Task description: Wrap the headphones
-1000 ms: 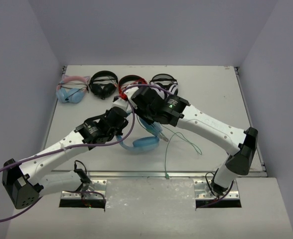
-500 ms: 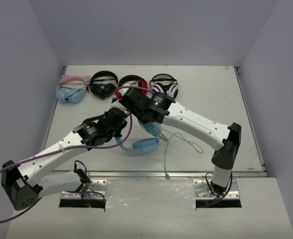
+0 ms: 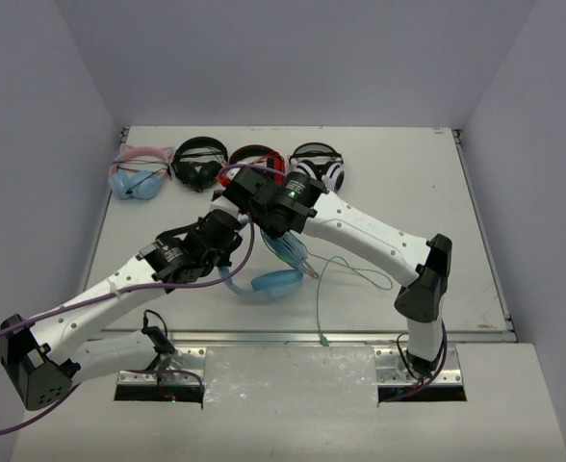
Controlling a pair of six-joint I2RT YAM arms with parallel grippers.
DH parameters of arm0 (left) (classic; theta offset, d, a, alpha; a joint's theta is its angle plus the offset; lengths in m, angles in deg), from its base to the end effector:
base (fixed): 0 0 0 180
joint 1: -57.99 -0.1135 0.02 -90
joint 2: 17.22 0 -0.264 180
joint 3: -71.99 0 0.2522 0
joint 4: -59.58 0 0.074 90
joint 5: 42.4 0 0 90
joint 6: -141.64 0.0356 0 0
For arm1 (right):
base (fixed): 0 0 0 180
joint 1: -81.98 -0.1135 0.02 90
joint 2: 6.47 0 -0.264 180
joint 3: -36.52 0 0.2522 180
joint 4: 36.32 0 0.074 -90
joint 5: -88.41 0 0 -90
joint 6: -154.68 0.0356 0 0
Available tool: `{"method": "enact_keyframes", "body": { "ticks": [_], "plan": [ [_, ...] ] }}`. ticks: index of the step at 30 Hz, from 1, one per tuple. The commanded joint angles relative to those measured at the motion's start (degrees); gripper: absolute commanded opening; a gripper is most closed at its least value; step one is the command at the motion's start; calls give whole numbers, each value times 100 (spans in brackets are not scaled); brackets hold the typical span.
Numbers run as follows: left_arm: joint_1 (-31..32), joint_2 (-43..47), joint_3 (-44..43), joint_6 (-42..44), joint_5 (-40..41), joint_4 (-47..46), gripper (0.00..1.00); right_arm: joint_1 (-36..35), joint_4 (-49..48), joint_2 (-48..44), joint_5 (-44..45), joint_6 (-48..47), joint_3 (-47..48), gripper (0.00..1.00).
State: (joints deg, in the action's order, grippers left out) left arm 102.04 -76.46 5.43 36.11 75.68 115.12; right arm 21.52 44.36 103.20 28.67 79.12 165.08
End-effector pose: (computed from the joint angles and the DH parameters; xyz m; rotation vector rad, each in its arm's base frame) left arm 0.1592 -0.1307 0.2939 0.3506 2.2627 0.0625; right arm 0.2113 0.3365 0.3514 -0.7999 2.3069 -0.1507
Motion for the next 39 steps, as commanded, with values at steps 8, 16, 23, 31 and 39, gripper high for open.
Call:
{"method": "enact_keyframes", "body": {
  "ticks": [8,16,23,31,39],
  "plan": [
    [103,106,-416,129,-152,-1207,1,-123,23,476,-662,-266,120,1],
    [95,290,-363,217,-311,-1357,1,-132,-179,608,-503,-327,-292,1],
    [-2,747,-223,191,-268,-1594,1,-9,-440,521,-626,-257,-616,1],
    [-292,958,-152,33,-320,-1672,0,342,-881,-217,-794,-178,-1574,1],
    [-538,696,-205,-11,-224,-1489,0,395,-1075,-770,-697,-117,-1996,1]
  ]
}}
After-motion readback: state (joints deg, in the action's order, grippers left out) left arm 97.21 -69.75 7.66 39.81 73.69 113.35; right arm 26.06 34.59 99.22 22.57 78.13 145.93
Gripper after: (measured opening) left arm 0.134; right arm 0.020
